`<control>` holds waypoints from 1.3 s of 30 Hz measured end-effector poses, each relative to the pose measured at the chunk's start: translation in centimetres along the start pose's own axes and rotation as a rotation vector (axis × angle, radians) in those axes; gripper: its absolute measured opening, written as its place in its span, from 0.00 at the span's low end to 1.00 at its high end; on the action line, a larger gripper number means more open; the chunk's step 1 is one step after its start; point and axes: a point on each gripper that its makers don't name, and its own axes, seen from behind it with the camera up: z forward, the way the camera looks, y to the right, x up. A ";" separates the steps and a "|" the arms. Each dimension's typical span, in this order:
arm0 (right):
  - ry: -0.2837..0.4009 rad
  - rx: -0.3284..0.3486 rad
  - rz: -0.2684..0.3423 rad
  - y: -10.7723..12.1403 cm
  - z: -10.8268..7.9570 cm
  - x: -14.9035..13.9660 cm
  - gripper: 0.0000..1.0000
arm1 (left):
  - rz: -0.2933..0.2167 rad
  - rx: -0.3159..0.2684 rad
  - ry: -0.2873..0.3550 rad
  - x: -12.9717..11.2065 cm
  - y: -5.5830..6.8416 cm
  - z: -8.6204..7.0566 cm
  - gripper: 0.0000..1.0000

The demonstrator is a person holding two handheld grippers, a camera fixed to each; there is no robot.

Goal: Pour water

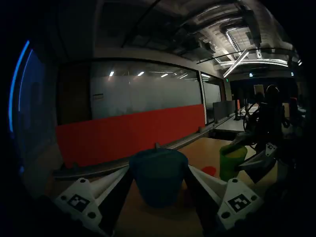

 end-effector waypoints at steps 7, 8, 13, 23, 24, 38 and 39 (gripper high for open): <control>-0.007 -0.021 0.003 1.1 -0.9 0.1 1.00 | 0.000 0.003 -0.002 -0.3 -0.2 -0.3 0.85; -0.007 -0.024 0.005 1.2 -1.1 0.1 1.00 | -0.002 0.003 -0.001 -0.3 -0.2 -0.4 0.85; -0.013 -0.037 0.007 2.0 -1.7 0.0 1.00 | -0.003 0.001 -0.010 -0.8 -0.2 -0.6 0.85; -0.033 -0.055 0.004 3.0 -2.9 -0.2 1.00 | 0.004 -0.023 -0.046 -2.2 0.6 -0.5 0.85; -0.035 -0.056 0.004 3.0 -3.0 -0.3 1.00 | 0.006 -0.026 -0.051 -2.4 0.7 -0.4 0.85; -0.069 -0.068 0.009 4.1 -4.0 -1.3 1.00 | 0.043 -0.058 -0.115 -5.3 2.3 0.0 0.85; -0.070 -0.069 0.010 4.2 -4.1 -1.3 1.00 | 0.043 -0.061 -0.117 -5.4 2.5 0.0 0.85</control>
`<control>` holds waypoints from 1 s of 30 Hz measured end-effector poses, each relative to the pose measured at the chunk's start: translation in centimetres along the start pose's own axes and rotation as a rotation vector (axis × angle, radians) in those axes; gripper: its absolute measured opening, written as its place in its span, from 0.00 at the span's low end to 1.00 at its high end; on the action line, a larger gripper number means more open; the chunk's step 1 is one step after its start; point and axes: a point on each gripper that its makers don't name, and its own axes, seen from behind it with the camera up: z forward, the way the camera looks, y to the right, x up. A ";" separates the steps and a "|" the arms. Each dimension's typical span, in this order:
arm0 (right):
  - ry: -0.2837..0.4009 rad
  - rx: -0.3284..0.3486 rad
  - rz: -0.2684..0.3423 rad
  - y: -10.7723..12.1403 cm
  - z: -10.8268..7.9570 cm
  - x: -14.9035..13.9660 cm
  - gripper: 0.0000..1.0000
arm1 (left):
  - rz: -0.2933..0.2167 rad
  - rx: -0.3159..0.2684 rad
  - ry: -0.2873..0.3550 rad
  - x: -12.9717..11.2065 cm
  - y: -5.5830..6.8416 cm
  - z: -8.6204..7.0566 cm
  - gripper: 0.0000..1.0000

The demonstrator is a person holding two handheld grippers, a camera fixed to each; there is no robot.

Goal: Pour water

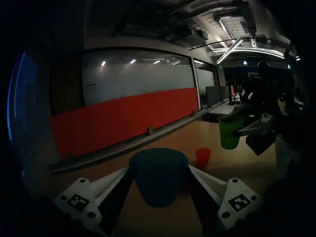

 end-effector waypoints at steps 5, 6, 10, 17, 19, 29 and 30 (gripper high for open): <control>-0.010 0.000 -0.001 0.3 -0.1 -0.3 1.00 | 0.009 -0.013 -0.017 -0.7 0.6 0.4 0.85; -0.014 0.000 -0.002 0.3 -0.1 -0.4 1.00 | 0.012 -0.015 -0.021 -0.9 0.7 0.5 0.85; -0.032 0.005 -0.004 0.3 -0.2 -1.0 1.00 | 0.023 -0.023 -0.041 -1.6 1.0 0.9 0.85; -0.078 0.012 -0.007 0.8 -0.2 -2.5 1.00 | 0.044 -0.053 -0.092 -3.1 1.7 1.6 0.86; -0.093 0.014 -0.011 0.9 -0.2 -2.9 1.00 | 0.050 -0.061 -0.110 -3.6 2.0 1.8 0.86; -0.173 0.044 -0.032 1.0 -0.2 -5.3 1.00 | 0.070 -0.109 -0.192 -6.1 3.2 2.9 0.86; -0.181 0.047 -0.033 1.0 -0.2 -5.5 1.00 | 0.071 -0.113 -0.200 -6.4 3.3 3.0 0.86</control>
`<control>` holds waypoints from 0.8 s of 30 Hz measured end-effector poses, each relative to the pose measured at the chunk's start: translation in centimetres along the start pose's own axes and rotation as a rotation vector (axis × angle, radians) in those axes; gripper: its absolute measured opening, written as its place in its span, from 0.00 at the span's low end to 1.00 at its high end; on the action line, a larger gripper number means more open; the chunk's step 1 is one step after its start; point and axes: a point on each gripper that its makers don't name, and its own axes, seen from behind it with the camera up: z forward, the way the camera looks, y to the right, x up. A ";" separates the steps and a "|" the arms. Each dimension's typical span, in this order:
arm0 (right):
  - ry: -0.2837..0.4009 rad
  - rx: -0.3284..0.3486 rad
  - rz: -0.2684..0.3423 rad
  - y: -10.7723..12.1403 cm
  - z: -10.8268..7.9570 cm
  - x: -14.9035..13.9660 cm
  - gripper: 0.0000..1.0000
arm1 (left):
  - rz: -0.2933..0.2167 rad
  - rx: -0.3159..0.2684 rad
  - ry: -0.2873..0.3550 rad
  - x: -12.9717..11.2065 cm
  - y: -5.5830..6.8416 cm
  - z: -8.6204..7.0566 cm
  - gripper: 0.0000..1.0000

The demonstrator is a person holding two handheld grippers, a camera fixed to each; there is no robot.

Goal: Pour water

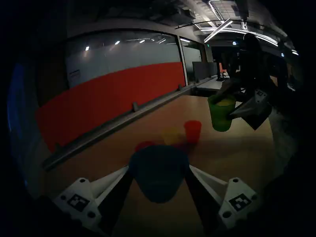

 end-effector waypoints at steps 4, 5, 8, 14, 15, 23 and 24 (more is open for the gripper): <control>-0.031 0.012 0.003 0.1 0.3 -1.1 1.00 | 0.008 -0.009 -0.026 -0.8 0.1 0.5 0.87; -0.039 0.015 0.005 0.2 0.3 -1.3 1.00 | 0.010 -0.012 -0.032 -1.0 0.1 0.6 0.87; -0.065 0.022 0.011 0.3 0.6 -2.2 1.00 | 0.014 -0.024 -0.050 -1.5 0.4 1.0 0.87; -0.119 0.033 0.007 0.5 1.0 -3.8 1.00 | 0.019 -0.048 -0.092 -2.8 0.7 1.8 0.87; -0.127 0.036 0.005 0.5 1.1 -4.1 1.00 | 0.019 -0.053 -0.101 -3.1 0.7 2.0 0.87; -0.186 0.058 -0.008 0.5 1.5 -5.9 1.00 | 0.018 -0.088 -0.157 -5.0 1.1 3.0 0.87; -0.193 0.060 -0.010 0.5 1.6 -6.2 1.00 | 0.019 -0.093 -0.165 -5.2 1.2 3.2 0.87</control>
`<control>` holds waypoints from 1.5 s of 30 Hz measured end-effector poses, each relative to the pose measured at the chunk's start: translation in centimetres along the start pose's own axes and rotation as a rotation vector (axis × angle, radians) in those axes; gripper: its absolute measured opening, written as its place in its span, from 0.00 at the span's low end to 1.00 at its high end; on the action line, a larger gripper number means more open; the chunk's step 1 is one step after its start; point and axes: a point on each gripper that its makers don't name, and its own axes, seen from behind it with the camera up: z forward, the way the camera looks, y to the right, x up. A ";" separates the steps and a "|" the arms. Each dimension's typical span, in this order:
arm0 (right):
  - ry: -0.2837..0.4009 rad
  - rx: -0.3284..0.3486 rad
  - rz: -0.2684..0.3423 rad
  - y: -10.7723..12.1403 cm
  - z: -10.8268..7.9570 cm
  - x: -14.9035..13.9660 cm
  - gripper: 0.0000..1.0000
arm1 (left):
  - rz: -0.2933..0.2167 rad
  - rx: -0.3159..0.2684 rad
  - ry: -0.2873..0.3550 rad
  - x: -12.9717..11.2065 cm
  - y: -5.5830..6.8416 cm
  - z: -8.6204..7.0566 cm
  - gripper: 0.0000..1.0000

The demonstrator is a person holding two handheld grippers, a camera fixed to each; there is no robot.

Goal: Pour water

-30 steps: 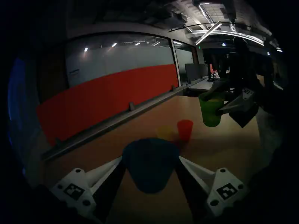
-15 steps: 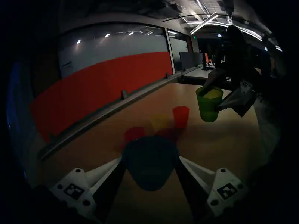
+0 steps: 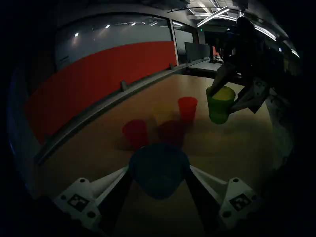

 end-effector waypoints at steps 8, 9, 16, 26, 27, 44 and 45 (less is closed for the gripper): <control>-0.034 0.012 -0.008 -0.1 0.9 -1.1 1.00 | 0.008 -0.026 -0.041 -1.4 0.4 1.4 0.87; -0.036 0.013 -0.009 -0.1 1.0 -1.2 1.00 | 0.006 -0.030 -0.044 -1.5 0.5 1.6 0.87; -0.047 0.015 -0.004 0.0 1.8 -1.9 1.00 | -0.010 -0.053 -0.063 -2.4 1.0 2.6 0.88; -0.072 0.014 0.012 0.4 2.9 -3.7 1.00 | -0.025 -0.087 -0.081 -3.6 1.8 4.2 0.89; -0.074 0.013 0.015 0.4 3.0 -3.9 1.00 | -0.028 -0.088 -0.082 -3.7 1.9 4.4 0.89; -0.091 0.010 0.030 0.6 4.3 -5.3 1.00 | -0.060 -0.107 -0.092 -5.2 2.0 5.5 0.91; -0.092 0.010 0.031 0.6 4.4 -5.3 1.00 | -0.062 -0.106 -0.092 -5.2 1.9 5.5 0.91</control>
